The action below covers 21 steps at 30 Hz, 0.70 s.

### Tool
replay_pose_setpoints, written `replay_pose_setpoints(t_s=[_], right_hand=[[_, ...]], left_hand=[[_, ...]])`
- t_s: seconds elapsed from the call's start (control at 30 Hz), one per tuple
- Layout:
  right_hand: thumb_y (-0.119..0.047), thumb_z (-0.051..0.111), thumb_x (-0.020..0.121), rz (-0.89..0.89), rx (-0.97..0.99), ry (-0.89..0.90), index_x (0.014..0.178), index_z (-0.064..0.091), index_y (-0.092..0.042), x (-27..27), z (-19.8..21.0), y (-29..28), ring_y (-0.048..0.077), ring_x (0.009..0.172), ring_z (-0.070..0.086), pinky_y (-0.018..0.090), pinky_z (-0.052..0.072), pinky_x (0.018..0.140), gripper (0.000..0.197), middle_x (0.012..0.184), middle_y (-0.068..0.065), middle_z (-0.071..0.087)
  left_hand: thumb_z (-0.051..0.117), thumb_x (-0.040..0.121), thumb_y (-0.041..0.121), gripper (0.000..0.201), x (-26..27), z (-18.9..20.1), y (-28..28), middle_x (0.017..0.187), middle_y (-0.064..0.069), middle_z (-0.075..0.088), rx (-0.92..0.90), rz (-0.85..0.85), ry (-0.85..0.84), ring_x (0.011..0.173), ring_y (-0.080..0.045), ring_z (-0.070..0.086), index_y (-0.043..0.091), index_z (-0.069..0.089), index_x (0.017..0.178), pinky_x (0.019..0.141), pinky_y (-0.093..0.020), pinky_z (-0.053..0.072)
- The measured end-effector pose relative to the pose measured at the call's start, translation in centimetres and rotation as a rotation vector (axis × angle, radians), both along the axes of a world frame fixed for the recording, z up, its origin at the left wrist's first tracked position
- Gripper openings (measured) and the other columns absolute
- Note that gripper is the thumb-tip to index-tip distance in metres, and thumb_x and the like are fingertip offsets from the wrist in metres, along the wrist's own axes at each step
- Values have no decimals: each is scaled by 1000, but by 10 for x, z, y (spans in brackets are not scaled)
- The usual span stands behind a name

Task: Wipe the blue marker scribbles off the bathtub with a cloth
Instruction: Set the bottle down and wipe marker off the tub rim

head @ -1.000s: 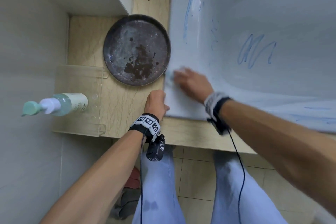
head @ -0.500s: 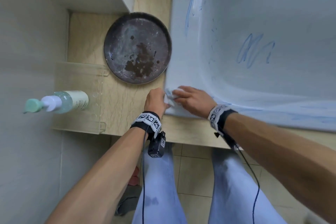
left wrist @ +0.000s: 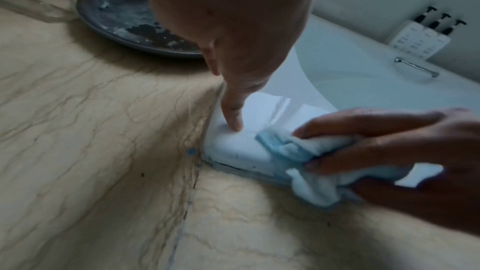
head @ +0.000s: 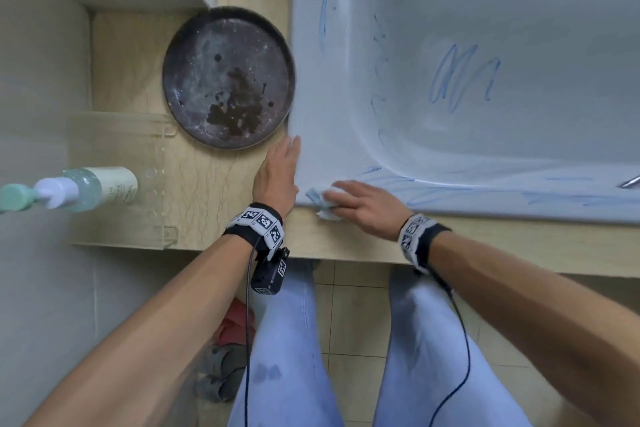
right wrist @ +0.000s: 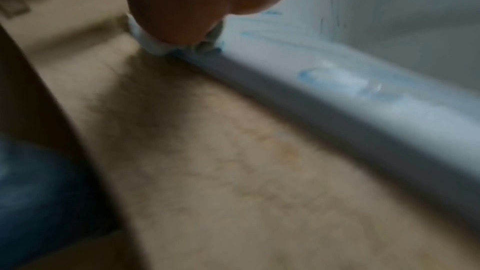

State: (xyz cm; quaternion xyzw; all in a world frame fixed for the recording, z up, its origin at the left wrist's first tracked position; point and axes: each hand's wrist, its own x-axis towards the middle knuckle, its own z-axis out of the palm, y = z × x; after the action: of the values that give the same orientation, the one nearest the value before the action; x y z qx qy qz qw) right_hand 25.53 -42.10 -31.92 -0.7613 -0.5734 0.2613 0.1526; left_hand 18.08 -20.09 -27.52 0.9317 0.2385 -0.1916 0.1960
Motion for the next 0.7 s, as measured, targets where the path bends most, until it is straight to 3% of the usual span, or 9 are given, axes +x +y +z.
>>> replay_pose_setpoints(t_s=[0.07, 0.13, 0.2, 0.3, 0.37, 0.5, 0.57, 0.63, 0.7], right_hand=[[-48, 26, 107, -44, 55, -43, 134, 64, -20, 33, 5, 5, 29, 133, 54, 47, 52, 102, 54, 145, 5, 57], [-36, 39, 105, -272, 145, -128, 122, 67, -18, 66, 16, 16, 35, 119, 59, 47, 59, 80, 38, 136, 8, 60], [-23, 54, 97, -438, 111, -117, 118, 66, -20, 75, 20, 14, 36, 116, 55, 45, 58, 71, 24, 135, 7, 58], [-14, 56, 93, -294, 61, -66, 132, 60, -22, 44, 14, -5, 39, 126, 53, 47, 55, 93, 41, 140, 11, 57], [-19, 42, 95, -95, 32, 49, 142, 50, -25, 17, 20, -24, 38, 135, 47, 49, 46, 107, 48, 148, 12, 51], [-52, 27, 99, 113, 108, 10, 135, 52, -35, 43, 24, -43, 20, 130, 48, 40, 44, 108, 47, 144, -2, 49], [-36, 49, 101, 102, 144, -91, 132, 58, -31, 68, 19, -47, 24, 125, 53, 37, 53, 95, 33, 139, -3, 54], [-20, 64, 94, -145, 212, -124, 122, 67, -20, 76, 7, -51, 33, 117, 57, 38, 59, 73, 29, 135, 4, 60], [-16, 65, 91, -354, 211, -127, 112, 70, -15, 66, 7, -53, 36, 113, 58, 43, 59, 67, 22, 133, 6, 60]], left_hand=[[86, 70, 8, 106, 5, 1, 2, 164, -2, 20, -1, -99, 9, 149, -21, 22, 14, 25, 156, 119, -36, 28], [87, 70, 11, 110, 11, 2, 3, 165, 1, 14, -6, -166, 74, 152, -17, 13, 14, 21, 158, 121, -31, 18], [89, 69, 15, 113, 16, 6, 2, 166, 1, 12, 29, -212, 136, 152, -16, 13, 14, 19, 158, 120, -31, 20], [89, 68, 16, 114, 22, 11, -2, 166, -1, 12, 80, -247, 185, 151, -16, 17, 13, 19, 158, 119, -31, 24], [89, 68, 17, 114, 21, 15, -8, 166, -1, 12, 88, -230, 206, 150, -17, 19, 13, 19, 157, 118, -33, 28], [87, 72, 29, 109, 20, 15, -32, 166, 1, 12, 110, -187, 221, 149, -18, 26, 12, 20, 157, 111, -38, 41], [86, 74, 33, 109, 21, 13, -43, 166, 2, 11, 134, -134, 233, 149, -18, 26, 12, 19, 157, 110, -39, 42], [85, 74, 34, 110, 21, 11, -51, 166, 4, 9, 130, -85, 258, 149, -17, 25, 13, 17, 158, 110, -39, 41], [84, 75, 37, 109, 17, 9, -59, 166, 3, 9, 127, -47, 255, 149, -16, 23, 14, 16, 158, 112, -38, 39]])
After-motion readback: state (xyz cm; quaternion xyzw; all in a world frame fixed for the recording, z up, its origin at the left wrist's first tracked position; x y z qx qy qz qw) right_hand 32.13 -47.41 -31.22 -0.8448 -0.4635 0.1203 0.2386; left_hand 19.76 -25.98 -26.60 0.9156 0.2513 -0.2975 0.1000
